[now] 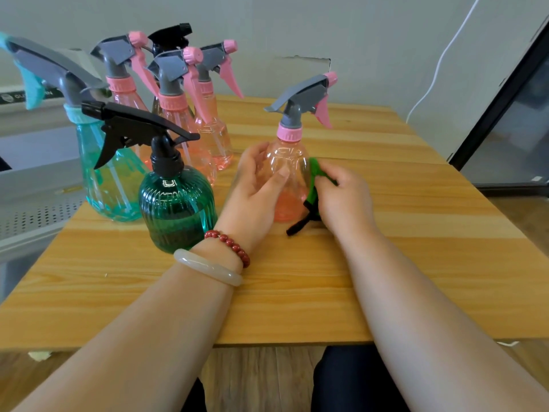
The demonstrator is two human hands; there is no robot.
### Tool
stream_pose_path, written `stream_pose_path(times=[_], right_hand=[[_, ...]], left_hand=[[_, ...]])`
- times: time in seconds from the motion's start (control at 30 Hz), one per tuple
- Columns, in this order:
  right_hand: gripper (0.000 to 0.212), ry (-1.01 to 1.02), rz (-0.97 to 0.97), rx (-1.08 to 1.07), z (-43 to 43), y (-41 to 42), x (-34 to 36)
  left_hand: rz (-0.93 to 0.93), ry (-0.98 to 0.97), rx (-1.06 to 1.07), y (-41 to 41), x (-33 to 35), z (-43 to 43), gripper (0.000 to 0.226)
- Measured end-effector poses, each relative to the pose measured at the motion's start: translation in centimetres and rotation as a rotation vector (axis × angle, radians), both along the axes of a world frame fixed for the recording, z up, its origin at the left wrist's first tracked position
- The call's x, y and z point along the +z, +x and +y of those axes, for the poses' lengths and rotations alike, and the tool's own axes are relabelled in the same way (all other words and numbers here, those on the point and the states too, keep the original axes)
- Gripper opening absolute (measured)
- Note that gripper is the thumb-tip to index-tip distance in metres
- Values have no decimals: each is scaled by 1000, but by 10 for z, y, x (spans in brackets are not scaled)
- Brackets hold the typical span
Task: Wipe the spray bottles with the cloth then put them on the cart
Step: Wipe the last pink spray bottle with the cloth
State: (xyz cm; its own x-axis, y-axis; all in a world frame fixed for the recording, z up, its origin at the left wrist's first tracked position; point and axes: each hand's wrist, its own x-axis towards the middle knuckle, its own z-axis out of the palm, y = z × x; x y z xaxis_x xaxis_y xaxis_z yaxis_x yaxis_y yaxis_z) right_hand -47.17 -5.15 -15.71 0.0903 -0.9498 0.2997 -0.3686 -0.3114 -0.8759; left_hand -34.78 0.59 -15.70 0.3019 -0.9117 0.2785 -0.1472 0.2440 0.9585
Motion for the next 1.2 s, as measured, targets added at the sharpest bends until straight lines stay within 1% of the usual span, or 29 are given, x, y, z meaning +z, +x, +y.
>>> stream_pose_path(times=[0.03, 0.07, 0.1, 0.13, 0.23, 0.3, 0.37, 0.43, 0.5, 0.53, 0.6, 0.63, 0.67, 0.73, 0.8, 0.83, 0.9, 0.97, 1.0, 1.03, 1.07, 1.1, 1.17, 1.2], right_hand=[[39, 67, 82, -15, -2, -1, -1], [39, 103, 126, -30, -3, -2, -2], [38, 106, 122, -46, -3, -1, -3], [38, 82, 78, -55, -2, 0, -3], [33, -102, -122, -27, 5, 3, -1], [35, -264, -150, 57, 10, 3, 0], [37, -327, -144, 122, 12, 4, -1], [38, -286, -153, 145, 12, 5, -1], [39, -146, -144, 122, 10, 4, 0], [38, -57, -110, 108, 9, 4, 0], [36, 48, 3, 86, 5, 4, 0], [36, 46, 15, 67, 5, 4, 0], [37, 5, -28, 59, 6, 5, 0], [40, -142, -167, 87, 10, 5, 2], [40, -261, -194, 151, 12, 6, 2], [39, -268, -185, 165, 12, 6, 1], [39, -178, -177, 149, 6, 5, -3], [41, -29, -119, 117, 0, 3, -5], [40, 32, -75, 108, -2, 3, -6], [38, 57, -51, 94, -2, 3, -6], [37, 36, -65, 71, -1, 3, -5], [37, -25, -118, 53, 2, 3, -3], [40, -204, -245, 59, 9, 4, 1], [41, -297, -270, 84, 12, 5, 3]], left_hand=[[0, 7, -8, 0, 0, 1, 40], [-10, 16, -12, 0, 0, 1, 41], [-35, 27, -8, 0, 0, 1, 42], [-70, 37, 3, 1, -1, 0, 45], [-153, 54, 66, 1, -2, -1, 62], [-198, 70, 118, 0, -2, -1, 70], [-245, 73, 141, 0, -2, -3, 80], [-257, 77, 141, 1, -3, -4, 91], [-238, 74, 146, 2, -3, -4, 96], [-207, 69, 152, 2, -3, -4, 96], [-150, 61, 176, 2, -4, -5, 89], [-147, 64, 195, 3, -4, -5, 82], [-149, 60, 214, 3, -4, -5, 74], [-145, 51, 217, 2, -3, -5, 63], [-162, 37, 197, 0, -3, -4, 57], [-168, 33, 188, 0, -4, -4, 53], [-147, 18, 173, -1, -4, -3, 43], [-117, 0, 164, -1, -2, -1, 39], [-92, -14, 165, 0, -2, -1, 40], [-55, -24, 168, 1, -2, -2, 46], [-12, -21, 167, 2, -1, -2, 51], [34, -17, 163, 1, 0, -1, 51], [111, -1, 141, 0, 1, -1, 41], [125, 0, 123, -1, 1, -1, 36]])
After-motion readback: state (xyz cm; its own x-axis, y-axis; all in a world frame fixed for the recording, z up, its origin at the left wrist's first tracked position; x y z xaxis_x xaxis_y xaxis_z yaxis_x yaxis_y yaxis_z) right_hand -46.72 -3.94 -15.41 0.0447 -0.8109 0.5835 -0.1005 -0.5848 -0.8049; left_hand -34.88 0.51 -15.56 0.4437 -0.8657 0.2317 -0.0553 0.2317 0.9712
